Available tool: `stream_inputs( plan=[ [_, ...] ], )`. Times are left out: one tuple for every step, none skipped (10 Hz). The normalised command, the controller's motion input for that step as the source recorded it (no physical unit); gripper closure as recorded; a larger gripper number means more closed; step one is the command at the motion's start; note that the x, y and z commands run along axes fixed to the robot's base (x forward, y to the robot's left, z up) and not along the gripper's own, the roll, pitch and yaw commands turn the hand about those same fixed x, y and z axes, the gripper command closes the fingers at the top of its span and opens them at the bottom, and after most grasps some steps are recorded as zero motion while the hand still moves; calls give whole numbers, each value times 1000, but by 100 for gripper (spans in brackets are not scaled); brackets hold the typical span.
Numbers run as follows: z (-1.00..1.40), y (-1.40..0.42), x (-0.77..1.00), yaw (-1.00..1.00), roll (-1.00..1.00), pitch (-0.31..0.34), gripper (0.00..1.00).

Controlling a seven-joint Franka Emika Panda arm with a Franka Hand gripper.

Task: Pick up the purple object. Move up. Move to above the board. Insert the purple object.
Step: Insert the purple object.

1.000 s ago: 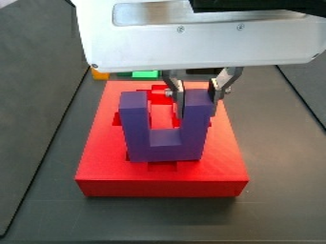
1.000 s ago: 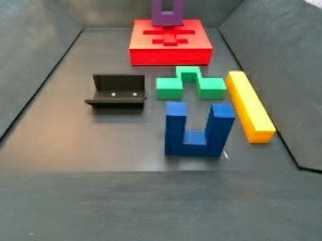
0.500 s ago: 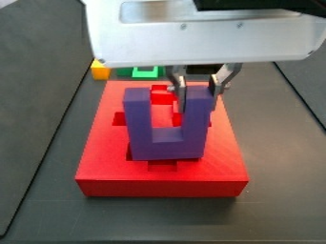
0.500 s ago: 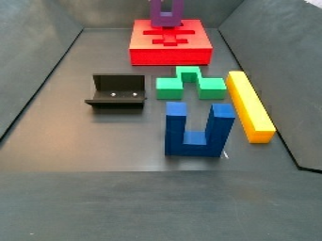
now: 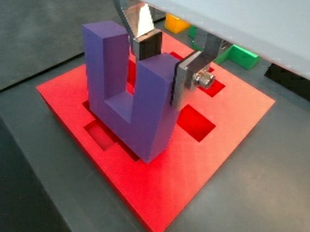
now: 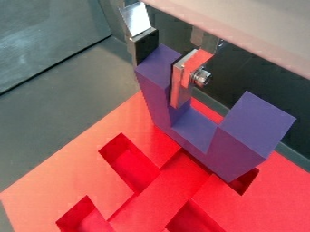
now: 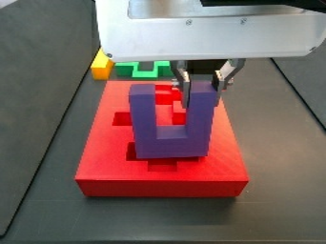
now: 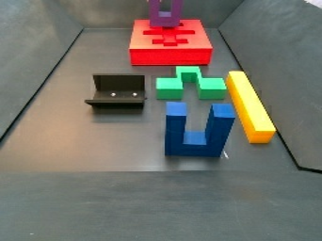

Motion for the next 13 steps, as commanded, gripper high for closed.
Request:
stream_inputs(
  plan=[
    [0, -31, -83, -37, 119, 69, 100],
    [0, 0, 0, 0, 233, 123, 100],
    [0, 0, 0, 0, 353, 166, 100],
    [0, -23, 0, 0, 343, 156, 100],
    [0, -51, 0, 0, 339, 151, 100],
    [0, -100, -20, 0, 349, 154, 100],
    [0, -191, -40, 0, 363, 136, 100],
    [0, -289, -29, 0, 384, 127, 100],
    [0, -329, -26, 0, 393, 116, 100],
    [-37, -354, -20, 0, 384, 100, 100],
    [-89, -377, -6, 0, 374, 87, 100],
    [-123, -354, 0, 0, 393, 104, 100],
    [-49, -260, 106, 0, 390, 150, 100]
  ],
)
